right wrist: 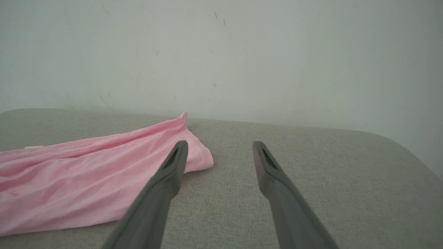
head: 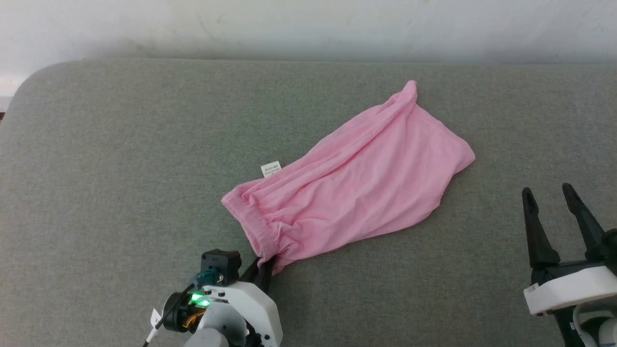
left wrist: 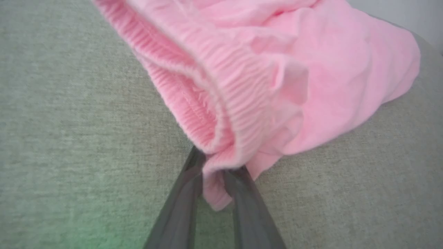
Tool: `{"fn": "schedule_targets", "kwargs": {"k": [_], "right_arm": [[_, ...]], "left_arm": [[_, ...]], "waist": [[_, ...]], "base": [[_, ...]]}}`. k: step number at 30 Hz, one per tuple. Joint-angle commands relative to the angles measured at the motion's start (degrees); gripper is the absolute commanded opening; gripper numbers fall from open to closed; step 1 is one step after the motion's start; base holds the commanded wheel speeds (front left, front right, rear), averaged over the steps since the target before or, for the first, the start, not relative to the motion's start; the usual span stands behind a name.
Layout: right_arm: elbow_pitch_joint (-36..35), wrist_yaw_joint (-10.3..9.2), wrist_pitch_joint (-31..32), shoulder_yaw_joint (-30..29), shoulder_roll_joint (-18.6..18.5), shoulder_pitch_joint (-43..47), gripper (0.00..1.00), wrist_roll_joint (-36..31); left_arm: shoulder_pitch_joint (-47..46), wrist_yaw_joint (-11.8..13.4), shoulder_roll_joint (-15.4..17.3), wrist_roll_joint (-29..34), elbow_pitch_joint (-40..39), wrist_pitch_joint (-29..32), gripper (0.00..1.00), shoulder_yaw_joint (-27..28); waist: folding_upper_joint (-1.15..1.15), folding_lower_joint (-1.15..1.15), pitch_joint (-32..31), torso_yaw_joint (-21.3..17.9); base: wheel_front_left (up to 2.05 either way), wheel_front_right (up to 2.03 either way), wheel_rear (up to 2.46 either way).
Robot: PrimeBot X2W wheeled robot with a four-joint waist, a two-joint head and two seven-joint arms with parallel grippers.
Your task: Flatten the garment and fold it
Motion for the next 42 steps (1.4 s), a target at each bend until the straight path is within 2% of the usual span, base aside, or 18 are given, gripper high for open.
{"fn": "schedule_targets", "kwargs": {"k": [1,4,8,12,15,19,23,27,36,37,38,39,42], "right_arm": [[0.1,-0.12,0.3,0.1,-0.5,-0.7,1.0,-0.5],[0.2,-0.12,2.7,0.3,-1.9,-0.8,1.0,-0.5],[1.0,-0.12,9.5,2.1,-5.0,-2.3,1.0,-0.2],[3.9,-0.12,19.8,4.9,-7.2,-6.7,1.0,0.7],[8.2,-0.12,29.0,7.1,-7.5,-11.6,1.0,1.9],[14.9,-0.12,37.0,8.9,-7.9,-19.0,1.0,1.0],[22.6,-0.12,41.7,9.1,-7.7,-25.3,1.0,-1.4],[28.8,-0.12,43.7,10.3,-7.9,-29.5,1.0,-3.2],[37.2,-0.12,45.0,17.6,-9.1,-32.2,1.0,0.7],[37.9,-0.12,45.3,18.8,-9.4,-32.0,0.6,1.3],[38.5,-0.12,45.3,19.9,-9.8,-31.9,0.15,2.0],[38.9,-0.12,45.1,20.8,-10.2,-31.8,0.0,2.7],[40.0,-0.12,43.7,22.0,-11.1,-31.7,0.0,4.9]], "left_arm": [[1.9,-0.4,-0.3,-0.6,3.2,2.0,0.0,-1.2],[2.1,-1.1,-0.4,-0.7,2.6,-0.5,0.0,-1.0],[2.2,-1.3,-0.2,-0.3,0.1,-4.1,0.0,-0.7],[2.1,-1.2,0.4,0.8,-3.6,-6.4,0.0,-1.0],[1.9,-1.3,0.6,1.3,-6.0,-6.7,0.0,-1.6],[1.3,-1.5,0.6,2.0,-8.0,-6.2,0.0,-2.6],[0.5,-1.6,0.2,2.4,-8.7,-6.3,0.0,-3.5],[-0.2,-1.7,-0.5,2.7,-8.9,-6.5,0.0,-4.5],[-1.6,-2.0,-1.2,2.9,-7.8,-7.1,0.0,-5.5],[-1.7,-2.0,-1.2,2.9,-7.6,-7.1,0.0,-5.6],[-1.7,-2.0,-1.2,2.9,-7.4,-7.2,0.0,-5.7],[-1.8,-2.1,-1.3,2.8,-7.2,-7.2,0.0,-5.7],[-1.7,-2.0,-1.1,2.6,-6.5,-7.4,0.0,-5.6]], "waist": [[0.0,0.0,-0.7,0.7],[0.0,0.0,-2.1,2.2],[0.0,0.0,-3.4,4.5],[0.0,0.0,-3.5,6.5],[0.0,0.0,-2.8,7.8],[0.0,0.0,-1.2,9.3],[0.0,0.0,0.2,10.7],[0.0,0.0,1.6,12.0],[0.0,0.0,3.2,13.7],[0.0,0.0,3.2,13.8],[0.0,0.0,3.2,13.9],[0.0,0.0,3.2,13.9],[0.0,0.0,2.5,13.6]], "base": [[0.0,0.0,0.0],[0.0,0.0,0.0],[0.0,0.0,0.0],[0.0,0.0,0.0],[0.0,0.0,0.0],[0.0,0.0,0.0],[0.0,0.0,0.0],[0.0,0.0,0.0],[0.0,0.0,0.0],[0.0,0.0,0.0],[0.0,0.0,0.0],[0.0,0.0,0.0],[0.0,0.0,0.0]]}}
